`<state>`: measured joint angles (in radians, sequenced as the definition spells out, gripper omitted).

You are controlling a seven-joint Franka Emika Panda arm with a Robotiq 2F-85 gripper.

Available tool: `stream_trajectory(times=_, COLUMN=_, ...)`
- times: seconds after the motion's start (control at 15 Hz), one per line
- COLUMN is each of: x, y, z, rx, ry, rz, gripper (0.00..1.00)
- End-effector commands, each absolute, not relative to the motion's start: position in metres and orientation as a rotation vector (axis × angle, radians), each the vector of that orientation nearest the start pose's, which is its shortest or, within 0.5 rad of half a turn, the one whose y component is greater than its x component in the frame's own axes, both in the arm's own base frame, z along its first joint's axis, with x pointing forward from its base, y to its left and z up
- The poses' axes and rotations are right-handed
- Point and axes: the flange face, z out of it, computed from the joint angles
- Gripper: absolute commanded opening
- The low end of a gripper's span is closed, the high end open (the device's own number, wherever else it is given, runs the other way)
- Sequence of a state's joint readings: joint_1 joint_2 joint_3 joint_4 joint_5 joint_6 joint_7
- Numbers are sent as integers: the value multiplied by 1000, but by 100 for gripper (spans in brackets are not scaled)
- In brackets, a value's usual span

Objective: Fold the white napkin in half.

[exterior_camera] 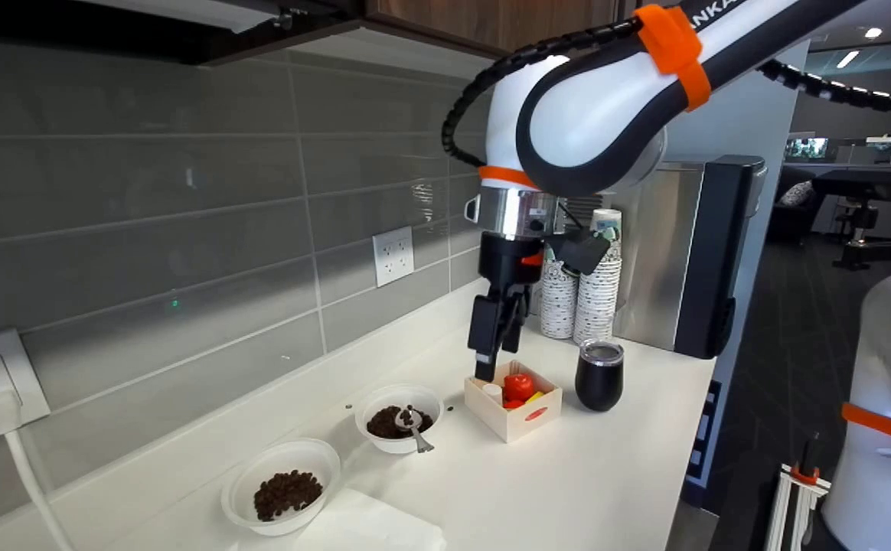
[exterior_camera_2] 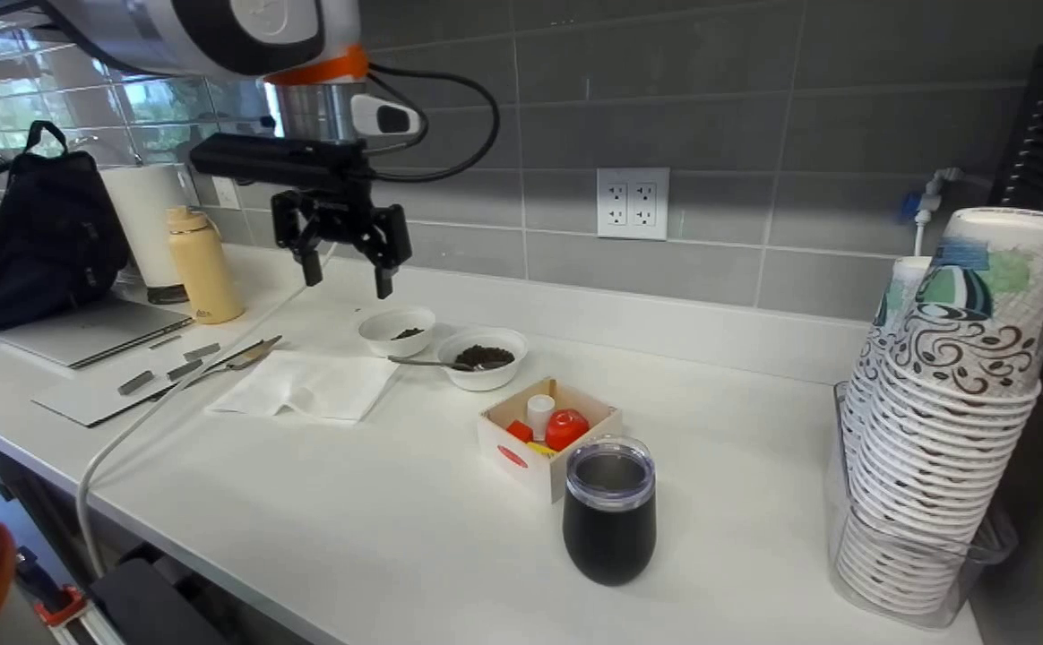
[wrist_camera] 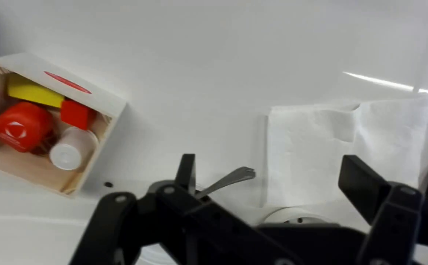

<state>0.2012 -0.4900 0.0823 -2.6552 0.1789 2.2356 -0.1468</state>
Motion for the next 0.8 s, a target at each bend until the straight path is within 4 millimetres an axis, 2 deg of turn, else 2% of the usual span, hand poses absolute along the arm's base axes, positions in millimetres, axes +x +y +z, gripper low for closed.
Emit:
stream_trajectory(times=0.0, x=364, y=180, z=386, rx=-2969, ry=-571, rz=-180, gripper=100)
stream_trajectory(times=0.27, x=373, y=245, z=350, rx=-2947, ry=-646, rz=-280, gripper=100)
stream_trajectory(times=0.53, x=385, y=281, z=299, rx=-2920, ry=-643, rz=-279, gripper=100)
stream_trajectory(times=0.73, x=392, y=296, z=266, rx=-2913, ry=-651, rz=-231, gripper=100)
